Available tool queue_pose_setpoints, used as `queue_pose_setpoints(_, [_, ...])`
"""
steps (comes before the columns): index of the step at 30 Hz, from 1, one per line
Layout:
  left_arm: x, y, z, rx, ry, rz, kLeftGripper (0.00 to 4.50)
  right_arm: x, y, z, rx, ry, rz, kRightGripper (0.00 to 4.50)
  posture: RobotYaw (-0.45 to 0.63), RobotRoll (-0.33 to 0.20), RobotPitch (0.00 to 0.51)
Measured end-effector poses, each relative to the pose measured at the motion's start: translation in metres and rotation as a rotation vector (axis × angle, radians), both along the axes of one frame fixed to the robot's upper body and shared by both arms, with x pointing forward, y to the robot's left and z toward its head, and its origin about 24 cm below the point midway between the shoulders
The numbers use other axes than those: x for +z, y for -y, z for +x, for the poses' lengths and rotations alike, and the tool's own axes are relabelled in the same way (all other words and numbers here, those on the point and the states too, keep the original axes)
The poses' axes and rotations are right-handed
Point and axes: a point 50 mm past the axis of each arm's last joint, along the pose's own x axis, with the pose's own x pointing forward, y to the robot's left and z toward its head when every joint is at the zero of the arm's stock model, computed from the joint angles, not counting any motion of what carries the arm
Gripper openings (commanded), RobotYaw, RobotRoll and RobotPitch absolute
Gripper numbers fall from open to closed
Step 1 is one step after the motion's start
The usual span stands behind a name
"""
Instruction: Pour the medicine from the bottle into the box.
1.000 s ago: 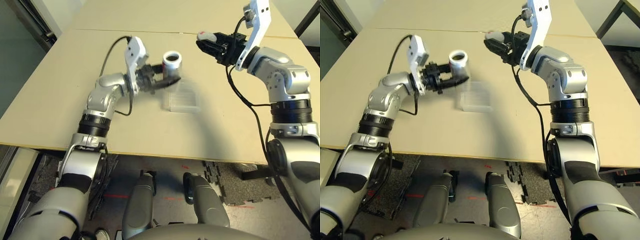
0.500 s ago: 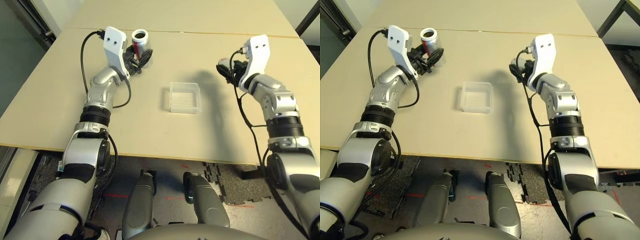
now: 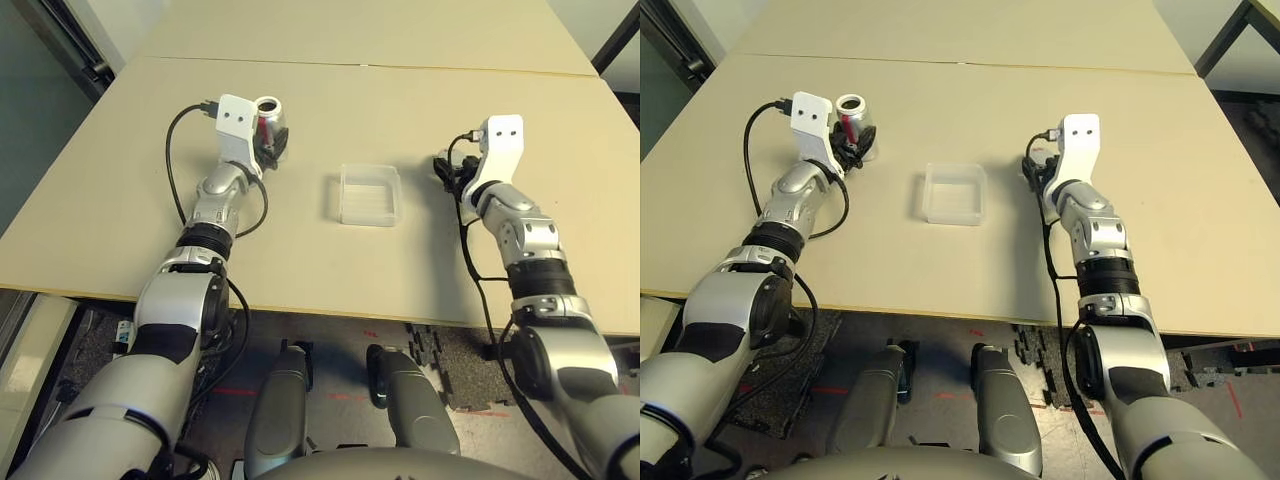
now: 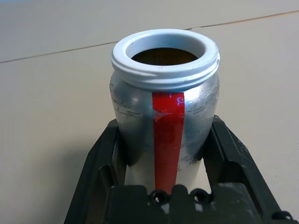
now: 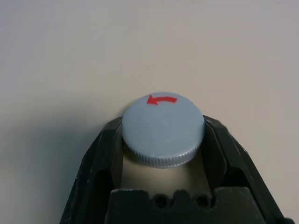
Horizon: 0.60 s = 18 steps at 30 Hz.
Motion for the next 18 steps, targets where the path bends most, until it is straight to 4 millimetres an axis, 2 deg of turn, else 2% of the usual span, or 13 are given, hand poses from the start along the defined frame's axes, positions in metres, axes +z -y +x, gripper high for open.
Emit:
queue_pose_setpoints(8, [0.003, 0.001, 0.000, -0.009, 0.008, 0.001, 2.44, -0.001, -0.003, -0.003, 0.017, -0.010, 0.007, 2.57, 0.08, 0.000, 0.197])
queue_pose_setpoints(14, [0.009, 0.004, 0.002, -0.026, 0.023, 0.002, 2.44, -0.001, -0.006, -0.004, 0.045, -0.009, 0.006, 4.50, 0.08, 0.000, 0.198])
queue_pose_setpoints(18, [0.013, 0.005, 0.003, -0.038, 0.031, 0.005, 2.44, 0.003, 0.005, -0.008, 0.060, -0.013, -0.015, 4.50, 0.09, 0.000, 0.200])
